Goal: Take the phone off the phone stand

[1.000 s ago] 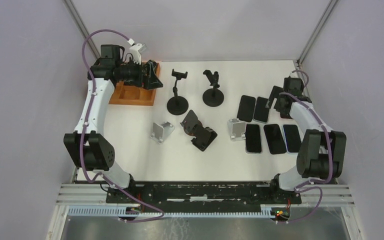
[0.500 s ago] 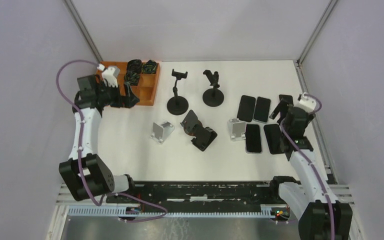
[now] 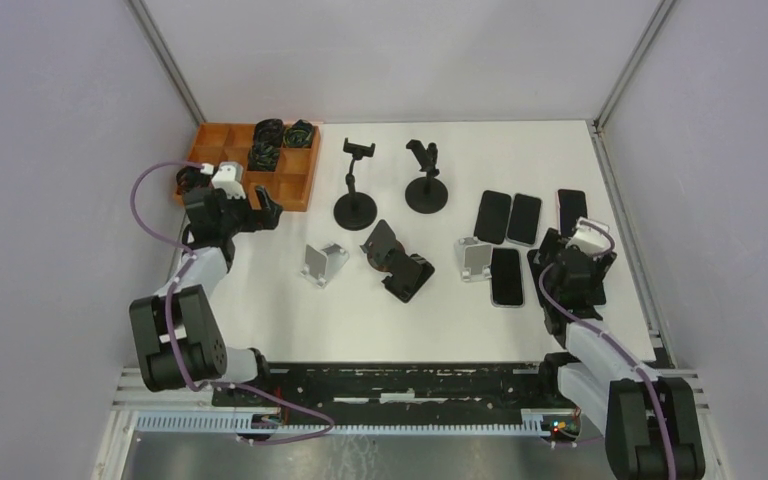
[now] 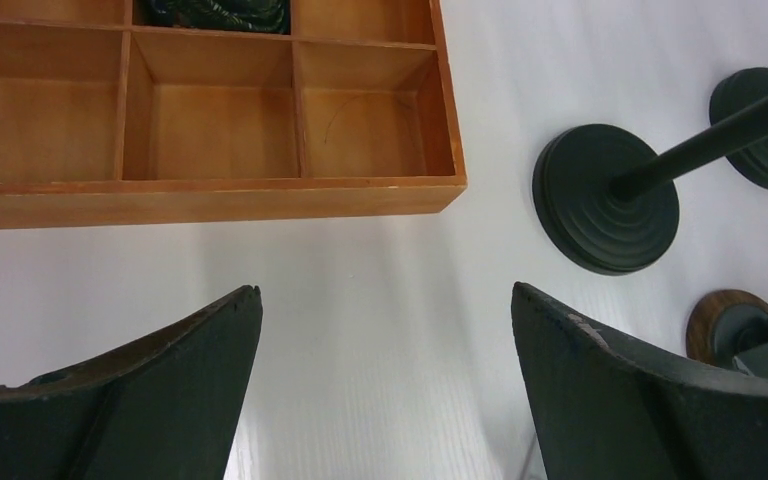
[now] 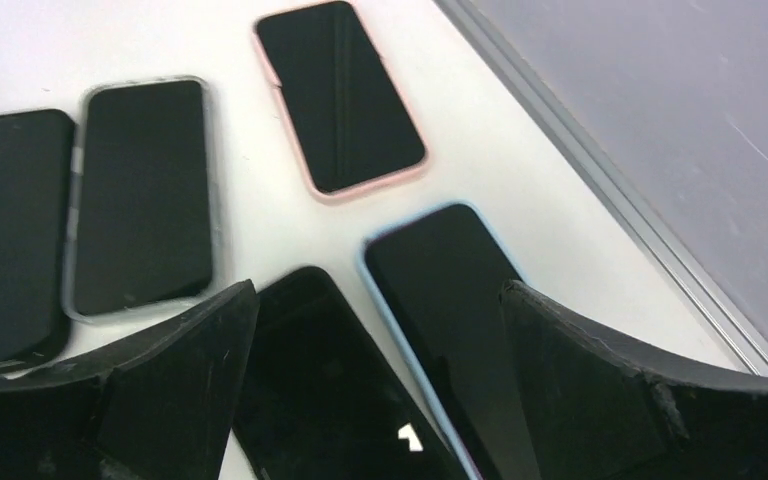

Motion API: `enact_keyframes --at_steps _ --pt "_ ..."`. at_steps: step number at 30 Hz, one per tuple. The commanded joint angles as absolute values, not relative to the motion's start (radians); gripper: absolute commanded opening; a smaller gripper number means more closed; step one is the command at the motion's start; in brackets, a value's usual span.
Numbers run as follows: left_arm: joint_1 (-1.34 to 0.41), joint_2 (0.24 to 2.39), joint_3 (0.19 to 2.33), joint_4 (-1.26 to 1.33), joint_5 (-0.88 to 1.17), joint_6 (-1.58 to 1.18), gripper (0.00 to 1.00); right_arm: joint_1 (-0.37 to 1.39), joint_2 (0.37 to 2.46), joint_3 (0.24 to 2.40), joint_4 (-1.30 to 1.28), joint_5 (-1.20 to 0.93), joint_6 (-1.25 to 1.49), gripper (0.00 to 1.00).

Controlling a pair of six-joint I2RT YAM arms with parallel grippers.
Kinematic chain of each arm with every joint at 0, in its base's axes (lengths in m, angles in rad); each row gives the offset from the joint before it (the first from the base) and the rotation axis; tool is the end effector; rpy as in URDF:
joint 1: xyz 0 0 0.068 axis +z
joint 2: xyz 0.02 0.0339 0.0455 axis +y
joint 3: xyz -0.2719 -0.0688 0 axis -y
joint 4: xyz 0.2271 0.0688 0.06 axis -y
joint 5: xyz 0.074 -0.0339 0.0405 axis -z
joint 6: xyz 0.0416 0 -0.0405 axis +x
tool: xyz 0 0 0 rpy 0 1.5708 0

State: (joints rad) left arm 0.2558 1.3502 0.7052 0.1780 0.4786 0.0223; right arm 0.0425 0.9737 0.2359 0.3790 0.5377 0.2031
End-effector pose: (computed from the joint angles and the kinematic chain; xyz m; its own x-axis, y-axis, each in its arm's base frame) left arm 0.2729 0.0516 0.2403 -0.4316 -0.0924 -0.8973 0.1829 0.9651 -0.1874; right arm 0.1790 -0.0137 0.1915 -0.2543 0.1626 -0.9533 0.5043 0.8634 0.0127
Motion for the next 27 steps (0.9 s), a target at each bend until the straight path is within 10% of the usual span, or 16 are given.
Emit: enact_keyframes --at_steps 1,27 --pt "0.244 1.427 0.651 0.435 0.464 -0.087 1.0 0.046 0.893 0.017 0.808 0.631 0.027 0.98" --pt "0.064 1.473 0.222 1.167 0.302 0.035 1.0 0.225 1.319 -0.234 1.649 0.505 -0.249 0.98"
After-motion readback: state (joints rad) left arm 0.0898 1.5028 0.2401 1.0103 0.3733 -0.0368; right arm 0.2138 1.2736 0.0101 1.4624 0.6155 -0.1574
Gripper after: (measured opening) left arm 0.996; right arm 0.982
